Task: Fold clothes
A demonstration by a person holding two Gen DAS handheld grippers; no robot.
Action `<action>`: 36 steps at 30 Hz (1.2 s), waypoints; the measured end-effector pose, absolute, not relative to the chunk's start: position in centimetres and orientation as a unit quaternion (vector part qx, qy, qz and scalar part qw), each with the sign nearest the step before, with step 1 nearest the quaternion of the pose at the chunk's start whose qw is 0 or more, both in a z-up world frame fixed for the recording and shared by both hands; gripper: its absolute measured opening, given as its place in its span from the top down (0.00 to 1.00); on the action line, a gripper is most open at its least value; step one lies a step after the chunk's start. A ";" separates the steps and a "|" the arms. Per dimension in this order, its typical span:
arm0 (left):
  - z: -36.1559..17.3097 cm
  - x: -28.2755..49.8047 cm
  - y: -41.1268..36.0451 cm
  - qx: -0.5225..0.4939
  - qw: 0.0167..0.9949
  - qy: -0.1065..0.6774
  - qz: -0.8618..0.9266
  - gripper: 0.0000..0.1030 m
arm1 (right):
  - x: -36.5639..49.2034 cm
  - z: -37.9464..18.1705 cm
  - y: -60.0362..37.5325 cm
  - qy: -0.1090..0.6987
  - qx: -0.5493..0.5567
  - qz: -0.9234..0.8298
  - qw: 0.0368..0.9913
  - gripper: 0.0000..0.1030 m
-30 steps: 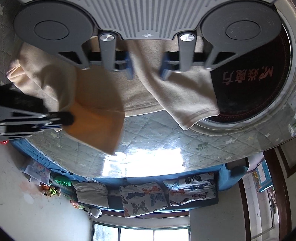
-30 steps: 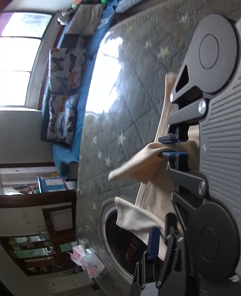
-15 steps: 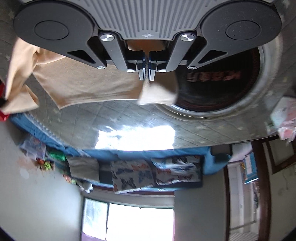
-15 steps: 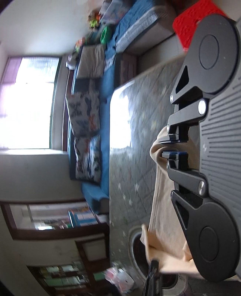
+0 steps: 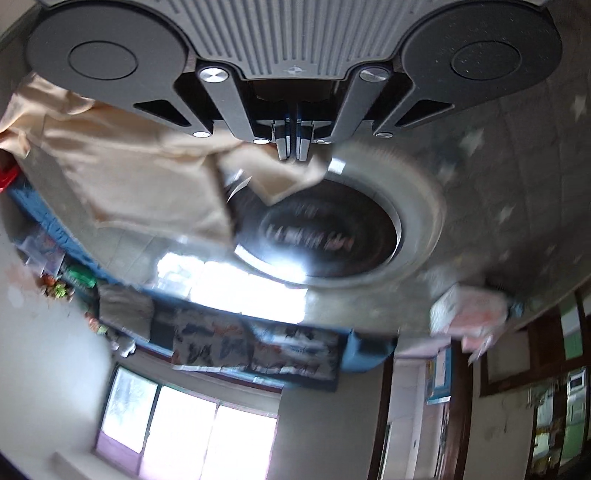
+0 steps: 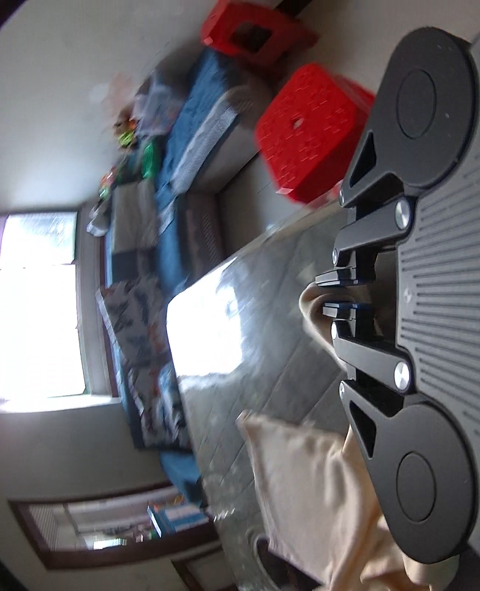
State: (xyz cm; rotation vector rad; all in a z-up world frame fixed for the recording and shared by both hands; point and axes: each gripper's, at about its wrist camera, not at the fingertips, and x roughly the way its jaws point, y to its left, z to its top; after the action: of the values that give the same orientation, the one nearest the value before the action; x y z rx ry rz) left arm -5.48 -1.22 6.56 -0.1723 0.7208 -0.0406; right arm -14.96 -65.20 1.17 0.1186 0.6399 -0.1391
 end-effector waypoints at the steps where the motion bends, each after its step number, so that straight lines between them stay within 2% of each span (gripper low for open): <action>1: 6.2 -5.7 -0.9 -0.085 0.929 0.359 -0.017 0.97 | -15.2 0.8 -65.5 0.319 0.061 -0.075 0.943 0.88; 3: 5.4 -6.0 -0.4 -0.085 0.924 0.373 -0.012 0.96 | -15.9 -0.1 -65.8 0.328 0.062 -0.089 0.938 0.82; 4: 5.3 -6.2 -0.2 -0.085 0.922 0.377 -0.011 0.95 | -16.3 -0.3 -66.0 0.331 0.061 -0.097 0.937 0.75; 7: 5.7 -7.0 -0.3 -0.078 0.926 0.369 -0.017 0.92 | -17.5 -0.3 -65.9 0.326 0.056 -0.116 0.936 0.48; 9: 6.2 -7.5 -0.6 -0.072 0.930 0.360 -0.027 0.76 | -17.9 0.1 -65.8 0.318 0.047 -0.121 0.939 0.40; 10: 6.5 -7.7 -1.0 -0.069 0.932 0.355 -0.033 0.60 | -17.9 0.3 -65.5 0.316 0.042 -0.119 0.940 0.31; 11: 6.7 -7.9 -1.5 -0.064 0.934 0.350 -0.039 0.49 | -17.7 0.3 -65.2 0.316 0.038 -0.115 0.941 0.22; 12: 6.8 -7.9 -1.9 -0.058 0.935 0.346 -0.045 0.49 | -17.6 0.4 -64.9 0.315 0.034 -0.112 0.942 0.19; 20: 6.8 -7.3 -6.2 -0.042 0.932 0.344 -0.104 0.37 | -15.2 -0.8 -62.3 0.335 -0.010 -0.087 0.938 0.03; 25: 6.2 -6.9 -9.1 -0.023 0.927 0.346 -0.145 0.31 | -13.9 -1.6 -62.5 0.342 -0.046 -0.112 0.932 0.00; 36: 5.6 -6.8 -12.9 0.011 0.914 0.345 -0.215 0.30 | -15.6 -0.7 -68.4 0.326 -0.037 -0.242 0.913 0.00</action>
State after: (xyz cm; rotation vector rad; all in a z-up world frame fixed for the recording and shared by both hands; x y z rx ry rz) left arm -6.81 -12.89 5.56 0.0221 0.7100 -0.4421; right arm -15.63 -68.43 -0.67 -0.0768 0.6717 -0.4982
